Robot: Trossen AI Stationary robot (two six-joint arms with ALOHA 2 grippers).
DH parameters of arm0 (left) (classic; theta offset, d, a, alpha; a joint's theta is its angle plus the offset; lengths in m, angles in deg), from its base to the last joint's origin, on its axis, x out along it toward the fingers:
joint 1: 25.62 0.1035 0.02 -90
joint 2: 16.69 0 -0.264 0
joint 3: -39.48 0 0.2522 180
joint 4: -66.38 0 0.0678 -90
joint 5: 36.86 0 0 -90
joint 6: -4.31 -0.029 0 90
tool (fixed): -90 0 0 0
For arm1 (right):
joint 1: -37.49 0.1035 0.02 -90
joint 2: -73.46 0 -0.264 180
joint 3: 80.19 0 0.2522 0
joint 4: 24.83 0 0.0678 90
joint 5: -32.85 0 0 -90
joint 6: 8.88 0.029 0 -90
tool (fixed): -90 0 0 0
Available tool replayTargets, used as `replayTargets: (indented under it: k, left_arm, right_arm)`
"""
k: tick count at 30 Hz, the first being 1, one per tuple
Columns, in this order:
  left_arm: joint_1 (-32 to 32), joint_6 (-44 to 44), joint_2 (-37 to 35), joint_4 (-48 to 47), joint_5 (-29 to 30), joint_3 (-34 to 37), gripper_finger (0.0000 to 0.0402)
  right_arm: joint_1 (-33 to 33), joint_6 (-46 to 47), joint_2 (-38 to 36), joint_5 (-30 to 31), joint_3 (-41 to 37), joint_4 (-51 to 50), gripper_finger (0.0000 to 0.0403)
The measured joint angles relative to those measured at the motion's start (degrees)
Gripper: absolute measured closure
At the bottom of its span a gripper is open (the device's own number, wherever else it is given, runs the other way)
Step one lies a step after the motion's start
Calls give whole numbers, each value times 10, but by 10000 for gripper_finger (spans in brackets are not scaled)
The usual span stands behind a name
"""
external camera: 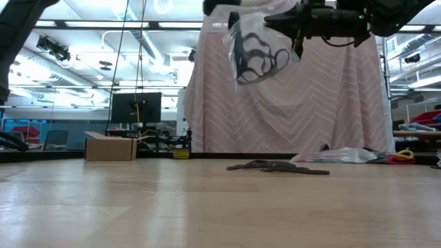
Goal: Sort rubber bands
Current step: Put the black rubber band into the transparent zip bag
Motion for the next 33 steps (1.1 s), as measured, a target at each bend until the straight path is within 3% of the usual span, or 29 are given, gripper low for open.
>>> replayTargets:
  k: [5,8,19,25,33]
  left_arm:
    - [-1,-18,-1,-147,59,5,355]
    - [0,-28,-2,-175,84,31,359]
    - [0,-7,-4,-66,114,92,362]
    - [-6,-2,-4,-55,31,100,362]
    - [-23,1,-4,-39,44,85,362]
  right_arm:
    - [-1,18,0,-9,0,-2,403]
    - [0,25,0,-11,0,-6,403]
    - [5,35,0,-32,0,-8,403]
    - [5,35,0,-36,0,-12,403]
    - [5,35,0,-36,0,-13,403]
